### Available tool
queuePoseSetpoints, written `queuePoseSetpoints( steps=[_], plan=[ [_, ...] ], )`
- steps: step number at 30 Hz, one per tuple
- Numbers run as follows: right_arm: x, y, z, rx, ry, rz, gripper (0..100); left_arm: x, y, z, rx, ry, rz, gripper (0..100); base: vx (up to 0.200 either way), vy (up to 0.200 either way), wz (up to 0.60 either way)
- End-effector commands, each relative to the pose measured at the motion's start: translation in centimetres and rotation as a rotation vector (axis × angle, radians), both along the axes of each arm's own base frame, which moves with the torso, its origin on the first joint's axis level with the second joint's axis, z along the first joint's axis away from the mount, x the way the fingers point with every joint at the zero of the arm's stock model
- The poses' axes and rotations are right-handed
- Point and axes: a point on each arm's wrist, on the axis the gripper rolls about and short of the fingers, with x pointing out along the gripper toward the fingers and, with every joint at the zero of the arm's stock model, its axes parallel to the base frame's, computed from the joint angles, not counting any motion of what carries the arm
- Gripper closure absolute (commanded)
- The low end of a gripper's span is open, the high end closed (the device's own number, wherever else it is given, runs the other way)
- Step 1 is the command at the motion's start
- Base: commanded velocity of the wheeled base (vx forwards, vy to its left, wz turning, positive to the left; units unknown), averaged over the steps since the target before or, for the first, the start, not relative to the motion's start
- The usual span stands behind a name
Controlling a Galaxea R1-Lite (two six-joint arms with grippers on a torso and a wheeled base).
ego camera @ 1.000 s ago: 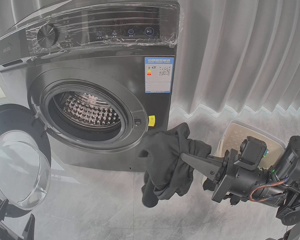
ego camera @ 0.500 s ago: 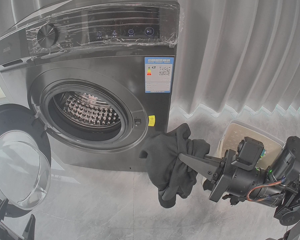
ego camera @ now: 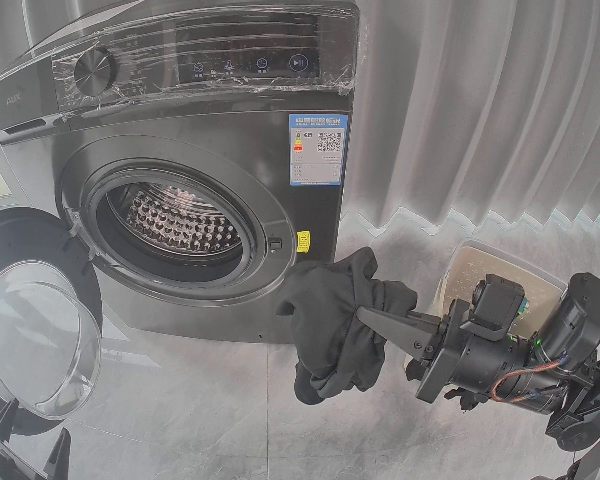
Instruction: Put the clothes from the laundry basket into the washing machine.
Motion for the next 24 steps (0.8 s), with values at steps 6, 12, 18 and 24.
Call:
queuePoseSetpoints(
  steps=[6,12,18,24],
  plan=[
    [0.0,0.5,-0.3,-0.001,0.001,0.012,100,-1.5,-0.1,13.3,-0.006,-0.253,-0.063,0,0.0,0.0,0.0],
    [0.6,1.1,0.1,0.04,-0.034,0.009,100,4.5,-0.7,11.9,0.074,0.022,-0.312,0,0.0,0.0,0.0],
    [2.0,2.2,0.5,0.083,-0.06,-0.011,100,11.3,-2.3,12.7,0.068,0.087,-0.481,0,0.0,0.0,0.0],
    [2.2,3.3,0.2,0.118,-0.03,-0.025,100,14.6,-5.2,11.8,0.065,0.165,-0.635,0,0.0,0.0,0.0]
  ],
)
